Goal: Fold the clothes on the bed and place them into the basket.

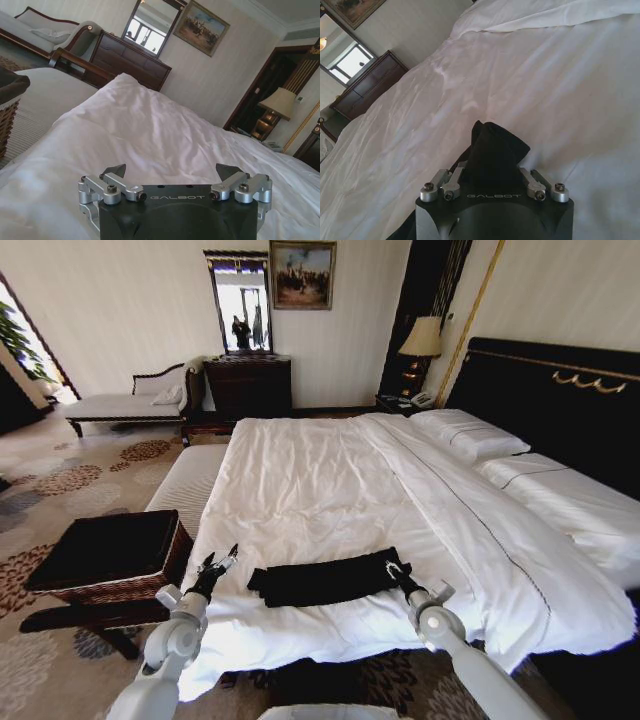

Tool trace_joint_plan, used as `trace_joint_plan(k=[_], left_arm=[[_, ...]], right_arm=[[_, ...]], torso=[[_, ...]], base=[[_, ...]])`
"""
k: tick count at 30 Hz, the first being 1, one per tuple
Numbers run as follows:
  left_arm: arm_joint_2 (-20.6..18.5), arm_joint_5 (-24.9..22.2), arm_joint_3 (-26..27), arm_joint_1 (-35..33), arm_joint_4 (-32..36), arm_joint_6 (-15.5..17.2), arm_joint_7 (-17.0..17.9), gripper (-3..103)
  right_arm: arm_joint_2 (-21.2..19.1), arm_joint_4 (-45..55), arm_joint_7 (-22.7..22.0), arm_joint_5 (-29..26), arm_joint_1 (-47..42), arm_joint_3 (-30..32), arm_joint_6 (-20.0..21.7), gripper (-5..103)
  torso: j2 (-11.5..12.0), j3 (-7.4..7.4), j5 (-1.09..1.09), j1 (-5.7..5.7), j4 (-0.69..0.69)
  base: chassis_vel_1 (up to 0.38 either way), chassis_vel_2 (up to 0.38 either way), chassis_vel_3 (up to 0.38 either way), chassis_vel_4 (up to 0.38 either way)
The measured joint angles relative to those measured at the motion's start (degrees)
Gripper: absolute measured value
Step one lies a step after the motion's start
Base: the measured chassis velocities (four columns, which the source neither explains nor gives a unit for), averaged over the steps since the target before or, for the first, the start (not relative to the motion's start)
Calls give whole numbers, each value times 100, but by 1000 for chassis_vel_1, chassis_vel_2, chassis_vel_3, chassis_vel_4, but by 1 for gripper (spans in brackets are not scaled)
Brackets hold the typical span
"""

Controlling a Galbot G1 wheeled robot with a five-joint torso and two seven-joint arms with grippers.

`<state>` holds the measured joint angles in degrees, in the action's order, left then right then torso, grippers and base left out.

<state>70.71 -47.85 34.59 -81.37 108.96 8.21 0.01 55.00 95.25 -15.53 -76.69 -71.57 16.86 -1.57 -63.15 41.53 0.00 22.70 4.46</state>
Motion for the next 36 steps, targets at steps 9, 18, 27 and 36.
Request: trace_joint_plan(k=[9,18,27,36], left_arm=[[-19,-50,55,22,31,0,15,100],[-234,28,374,89,-358,-6,35,100],[-200,94,935,-22,-595,49,183,100],[-260,-114,1284,-347,-60,134,264,100]], right_arm=[[5,3,99,150,-20,118,-154,7],[-181,-68,262,147,197,719,-335,3],[-175,-52,1007,774,155,622,-799,3],[5,301,1661,1411,404,-636,-1163,3]], torso=[[0,0,-1,0,0],[0,0,2,0,0],[0,0,-1,0,1],[0,0,0,0,1]], base=[[0,0,0,0],[0,0,0,0],[0,0,0,0],[0,0,0,0]])
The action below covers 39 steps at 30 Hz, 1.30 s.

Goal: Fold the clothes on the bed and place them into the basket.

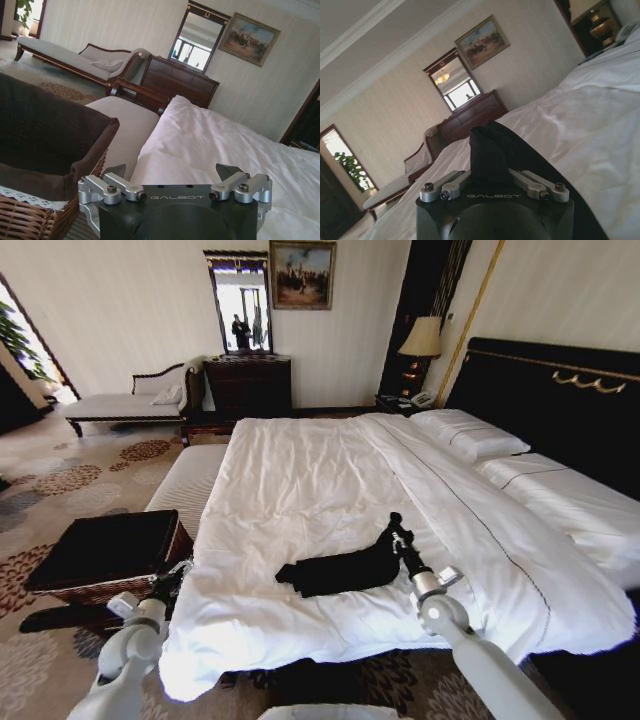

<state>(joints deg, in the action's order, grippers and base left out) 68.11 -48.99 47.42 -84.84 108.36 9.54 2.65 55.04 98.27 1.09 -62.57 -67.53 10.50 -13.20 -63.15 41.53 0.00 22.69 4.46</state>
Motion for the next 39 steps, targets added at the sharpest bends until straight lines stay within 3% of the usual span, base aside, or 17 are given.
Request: trace_joint_plan(k=[5,18,27,39], left_arm=[[42,-34,22,-124,312,54,41,100],[148,30,-99,-92,280,65,62,100],[145,27,-167,-5,228,82,84,100],[66,-25,-134,-31,184,77,85,100]], right_arm=[[14,-146,18,200,538,-1150,-33,3],[-240,-425,-120,57,1401,-2586,45,3],[-270,-330,-260,-376,1576,-2901,246,3],[-68,-338,-379,-250,1600,-3200,261,3]], torso=[[0,0,0,0,-1],[0,0,0,0,0],[0,0,0,0,0],[0,0,0,0,-1]], base=[[0,0,0,0],[0,0,0,0],[0,0,0,0],[0,0,0,0]])
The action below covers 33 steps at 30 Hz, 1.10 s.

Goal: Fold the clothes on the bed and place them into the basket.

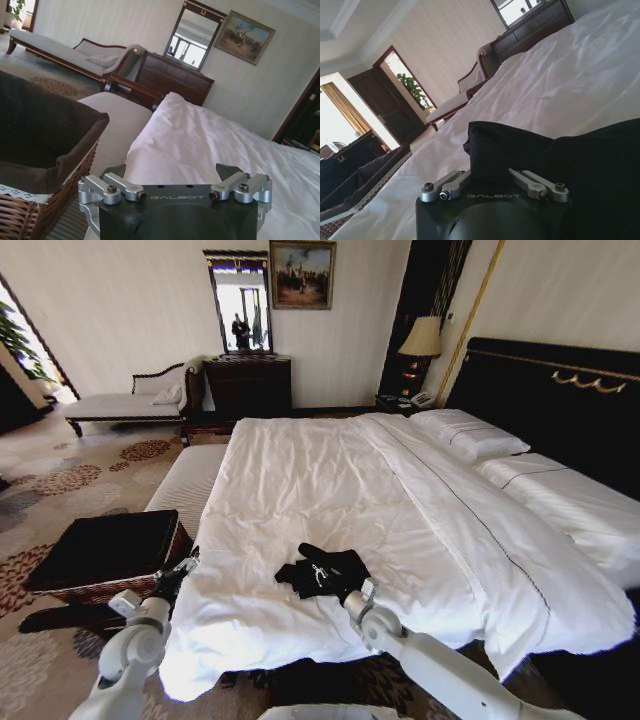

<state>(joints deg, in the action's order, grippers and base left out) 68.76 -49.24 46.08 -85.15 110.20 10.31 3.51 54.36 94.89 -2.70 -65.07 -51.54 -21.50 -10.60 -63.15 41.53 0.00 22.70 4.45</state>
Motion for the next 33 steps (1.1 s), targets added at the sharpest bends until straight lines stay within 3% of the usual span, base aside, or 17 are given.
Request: trace_joint_plan(k=[7,12,13,15,18,20,24,26,27,28,29,30,33], left_arm=[[-36,-47,38,-11,0,-4,-1,100],[-37,-48,41,-21,6,-4,0,100],[-37,-48,41,-21,6,-4,0,100],[-37,-48,39,-17,3,-4,4,100],[-34,-43,24,-17,-2,-4,8,100],[-29,-31,14,-24,-6,-4,9,100],[-30,-23,14,-42,-13,-3,10,100],[-36,-19,33,-63,-9,-3,11,100],[-36,-18,37,-68,-5,-4,12,100],[-36,-17,48,-86,32,-2,15,100],[-36,-17,48,-86,32,-2,15,100],[-36,-16,57,-102,65,1,17,100],[-36,-13,88,-147,143,13,25,100]], right_arm=[[76,-50,-237,280,3,-54,1,1],[10,157,-266,601,-192,34,-127,21],[10,157,-266,601,-192,34,-127,21],[-24,298,-257,717,-266,66,-255,32],[-51,353,-196,808,-311,94,-400,37],[-79,387,-93,820,-343,141,-575,48],[-89,423,81,670,-349,267,-765,59],[29,326,27,218,-223,418,-754,70],[49,303,-12,164,-202,430,-735,70],[165,177,-307,-102,-84,470,-629,81],[165,177,-307,-102,-84,470,-629,81],[271,75,-624,-318,15,495,-503,81],[451,-127,-1032,-650,172,513,-231,96]], torso=[[0,0,0,0,0],[0,0,0,0,1],[0,0,0,0,1],[0,0,-1,0,1],[0,0,0,0,1],[0,0,0,0,1],[0,0,0,0,1],[0,0,0,0,2],[0,0,0,0,1],[0,0,1,0,1],[0,0,1,0,1],[0,0,-1,0,0],[0,0,-1,0,0]], base=[[0,0,0,0],[0,0,0,0],[0,0,0,0],[0,0,0,0],[0,0,0,0],[0,0,0,0],[0,0,0,0],[0,0,0,0],[0,0,0,0],[0,0,0,0],[0,0,0,0],[0,0,0,0],[0,0,0,0]])
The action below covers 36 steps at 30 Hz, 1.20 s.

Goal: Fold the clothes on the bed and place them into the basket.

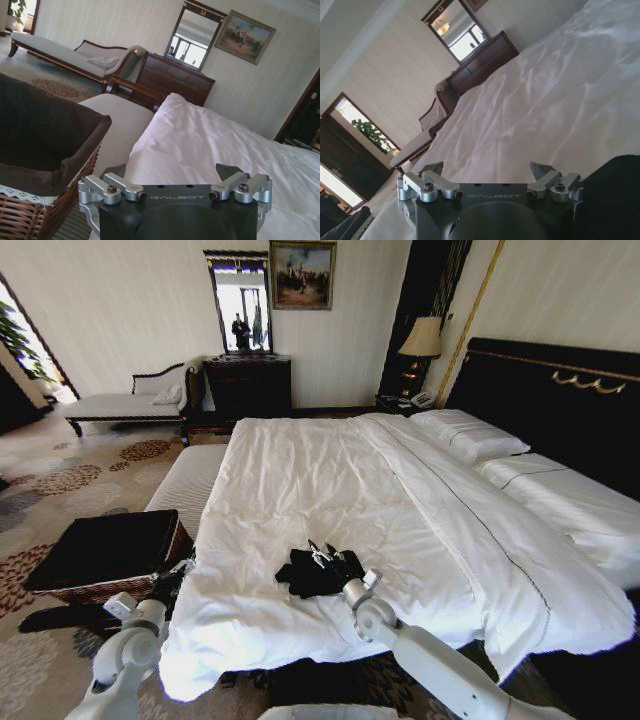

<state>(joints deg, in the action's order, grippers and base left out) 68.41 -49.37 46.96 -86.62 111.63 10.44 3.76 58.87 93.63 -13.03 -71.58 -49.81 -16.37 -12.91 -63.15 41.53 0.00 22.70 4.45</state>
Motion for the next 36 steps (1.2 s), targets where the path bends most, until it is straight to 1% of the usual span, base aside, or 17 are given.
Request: trace_joint_plan(k=[1,2,6,11,14,15,16,17,24,28,30,31,33,35,36], left_arm=[[0,0,0,0,0,0,0,100],[0,3,9,-10,11,1,2,100],[15,12,32,-57,34,2,4,100],[70,27,60,-130,82,-1,5,100],[83,37,120,-213,112,-25,-1,100],[86,38,194,-288,126,-64,-13,100],[91,37,203,-304,130,-69,-15,100],[91,37,203,-304,130,-69,-15,100],[131,40,209,-328,137,-82,-21,100],[139,40,208,-326,137,-82,-21,100],[135,39,212,-329,134,-83,-22,100],[135,39,212,-329,134,-83,-22,100],[128,38,225,-328,114,-87,-24,100],[129,37,230,-327,96,-90,-25,100],[133,37,232,-328,84,-91,-26,100]], right_arm=[[0,0,0,0,0,0,0,96],[26,-20,-19,-22,15,-20,36,99],[122,-14,-20,-31,12,-217,147,100],[237,-40,197,198,-108,-522,127,100],[274,-76,428,540,-208,-695,-10,100],[278,-173,663,1062,-272,-870,-251,100],[284,-201,734,1199,-286,-900,-326,100],[284,-201,734,1199,-286,-900,-326,100],[371,-341,882,1662,-231,-1057,-593,100],[390,-391,883,1718,-115,-1198,-572,100],[330,-392,753,1854,59,-1391,-340,100],[330,-392,753,1854,59,-1391,-340,100],[261,-426,710,2188,300,-1625,-191,100],[240,-479,841,2440,473,-1769,-223,100],[228,-485,956,2535,568,-1828,-314,100]], torso=[[0,0,0,0,0],[0,0,0,0,1],[0,0,1,0,1],[0,0,1,0,1],[0,0,1,0,2],[0,-1,1,-1,1],[0,0,1,0,1],[0,0,1,0,1],[0,-1,1,-1,1],[0,-1,0,0,1],[0,0,0,0,1],[0,0,0,0,1],[0,0,1,-1,1],[0,0,0,-1,0],[0,0,0,0,0]], base=[[0,0,0,0],[0,0,0,0],[0,0,0,0],[0,0,0,0],[0,0,0,0],[0,0,0,0],[0,0,0,0],[0,0,0,0],[0,0,0,0],[0,0,0,0],[0,0,0,0],[0,0,0,0],[0,0,0,0],[0,0,0,0],[0,0,0,0]])
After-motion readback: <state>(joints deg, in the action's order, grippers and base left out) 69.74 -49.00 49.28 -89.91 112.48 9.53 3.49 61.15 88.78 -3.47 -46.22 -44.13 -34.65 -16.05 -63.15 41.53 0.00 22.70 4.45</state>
